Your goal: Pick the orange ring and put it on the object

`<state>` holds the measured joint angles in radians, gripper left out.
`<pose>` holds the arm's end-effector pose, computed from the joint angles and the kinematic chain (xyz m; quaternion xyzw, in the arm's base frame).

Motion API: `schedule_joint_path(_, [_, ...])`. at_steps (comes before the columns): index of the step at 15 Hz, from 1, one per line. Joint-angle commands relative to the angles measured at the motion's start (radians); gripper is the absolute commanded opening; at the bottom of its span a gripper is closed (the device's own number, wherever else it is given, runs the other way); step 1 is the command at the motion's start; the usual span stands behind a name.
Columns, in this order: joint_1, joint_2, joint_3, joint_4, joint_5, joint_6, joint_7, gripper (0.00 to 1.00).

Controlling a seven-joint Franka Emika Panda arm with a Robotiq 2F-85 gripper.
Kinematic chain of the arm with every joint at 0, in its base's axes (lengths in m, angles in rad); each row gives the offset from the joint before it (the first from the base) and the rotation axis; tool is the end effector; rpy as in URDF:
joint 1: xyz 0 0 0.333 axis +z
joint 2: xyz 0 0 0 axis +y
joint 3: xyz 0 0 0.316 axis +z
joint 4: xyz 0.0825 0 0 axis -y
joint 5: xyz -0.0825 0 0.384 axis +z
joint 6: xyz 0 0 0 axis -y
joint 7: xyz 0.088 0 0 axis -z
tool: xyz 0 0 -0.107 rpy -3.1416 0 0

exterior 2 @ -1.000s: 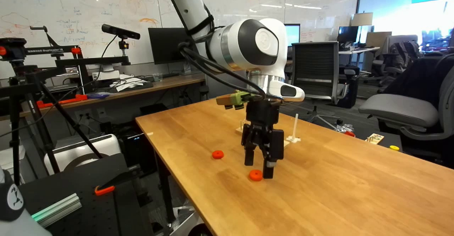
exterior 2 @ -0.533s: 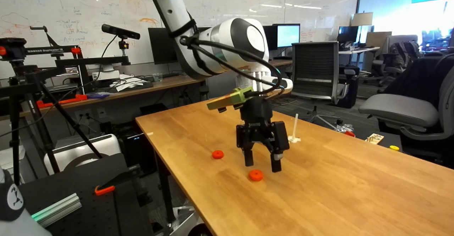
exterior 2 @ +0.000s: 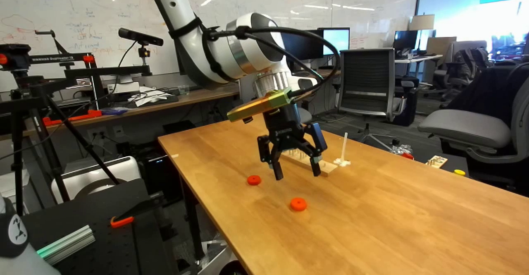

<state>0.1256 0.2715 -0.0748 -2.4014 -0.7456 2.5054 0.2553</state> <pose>0.4778 0.0276 0.1892 0.9525 0.2143 -0.0489 0.2106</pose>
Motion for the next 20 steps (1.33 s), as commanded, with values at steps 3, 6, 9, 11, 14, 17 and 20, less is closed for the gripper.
schedule_joint_path(3, [-0.035, 0.020, 0.041, 0.040, 0.057, 0.015, -0.197, 1.00])
schedule_joint_path(6, [-0.045, 0.038, 0.058, 0.058, 0.090, 0.016, -0.283, 1.00])
schedule_joint_path(9, [-0.062, 0.064, 0.102, 0.072, 0.167, -0.091, -0.446, 1.00])
schedule_joint_path(11, [-0.069, 0.079, 0.120, 0.074, 0.208, -0.127, -0.550, 1.00])
schedule_joint_path(14, [-0.081, 0.098, 0.147, 0.075, 0.251, -0.153, -0.718, 1.00])
schedule_joint_path(17, [-0.109, 0.097, 0.174, 0.075, 0.288, -0.174, -0.904, 1.00])
schedule_joint_path(20, [-0.150, 0.087, 0.191, 0.079, 0.357, -0.161, -1.063, 1.00])
